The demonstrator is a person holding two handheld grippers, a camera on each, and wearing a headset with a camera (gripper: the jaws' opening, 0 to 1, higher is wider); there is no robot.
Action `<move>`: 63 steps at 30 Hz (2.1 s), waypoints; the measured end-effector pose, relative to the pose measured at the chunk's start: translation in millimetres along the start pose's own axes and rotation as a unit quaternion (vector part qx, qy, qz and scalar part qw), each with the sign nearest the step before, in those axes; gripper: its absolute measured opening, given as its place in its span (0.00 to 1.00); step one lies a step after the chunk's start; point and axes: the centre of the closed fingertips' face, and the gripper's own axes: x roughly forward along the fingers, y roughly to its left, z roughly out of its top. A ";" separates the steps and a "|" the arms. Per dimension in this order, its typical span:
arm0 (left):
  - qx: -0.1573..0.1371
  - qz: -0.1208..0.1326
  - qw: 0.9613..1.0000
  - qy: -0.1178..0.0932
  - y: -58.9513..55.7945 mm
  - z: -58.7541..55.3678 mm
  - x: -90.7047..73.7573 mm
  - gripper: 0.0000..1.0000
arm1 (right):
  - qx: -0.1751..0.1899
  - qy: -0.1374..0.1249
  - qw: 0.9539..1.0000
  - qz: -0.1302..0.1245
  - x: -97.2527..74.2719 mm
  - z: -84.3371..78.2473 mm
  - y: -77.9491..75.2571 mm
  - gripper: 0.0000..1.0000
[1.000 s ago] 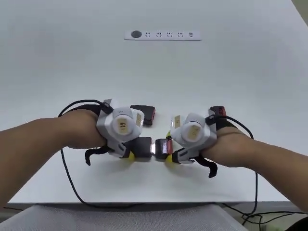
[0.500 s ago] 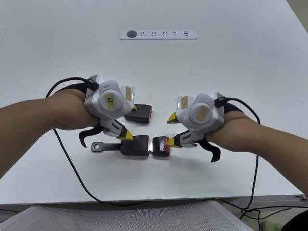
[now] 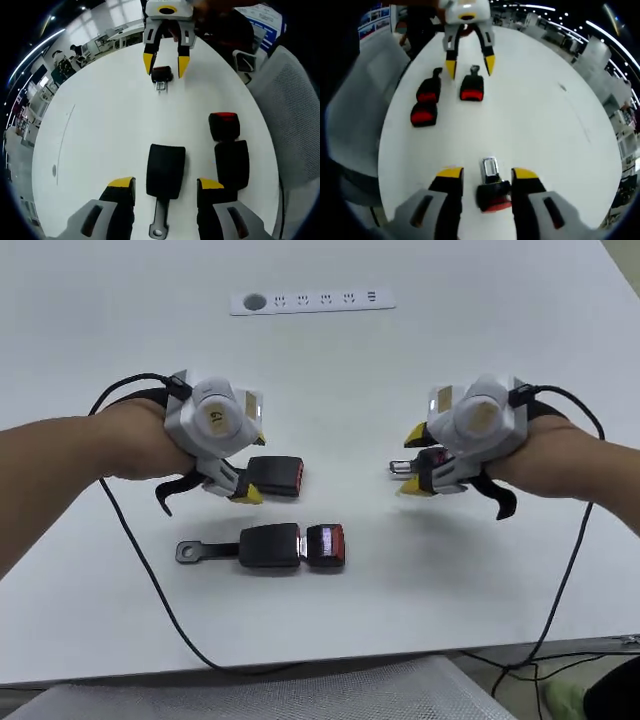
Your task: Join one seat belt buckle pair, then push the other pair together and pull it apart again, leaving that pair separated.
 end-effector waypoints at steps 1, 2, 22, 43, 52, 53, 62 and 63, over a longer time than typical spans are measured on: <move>0.003 -0.003 1.000 0.003 0.6 -1.0 2.1 0.50 | 0.001 0.004 1.000 0.002 -1.1 -5.6 -4.9 0.38; 0.005 -0.009 1.000 0.006 -0.2 -2.3 4.3 0.50 | 0.002 0.008 1.000 0.006 -1.3 -9.7 -6.4 0.38; -0.015 -0.033 0.999 0.013 -0.5 -12.2 18.6 0.33 | -0.006 0.060 0.995 0.079 4.2 -38.7 5.3 0.32; -0.047 -0.021 0.998 0.020 4.7 -17.6 24.3 0.32 | -0.022 0.045 0.997 0.065 29.5 12.4 21.7 0.32; -0.058 -0.017 0.998 0.009 4.2 -17.9 24.3 0.32 | -0.022 0.022 0.998 0.061 55.8 57.9 27.9 0.32; -0.057 -0.018 0.998 0.009 4.2 -18.0 24.3 0.32 | -0.022 0.022 0.998 0.061 57.6 59.9 26.7 0.32; -0.057 -0.020 0.998 0.017 3.7 -17.7 24.8 0.32 | -0.053 0.025 0.997 0.058 64.3 70.0 24.4 0.32; -0.054 -0.021 0.998 0.017 3.3 -17.5 24.8 0.32 | -0.055 0.025 0.997 0.058 66.7 71.1 26.2 0.32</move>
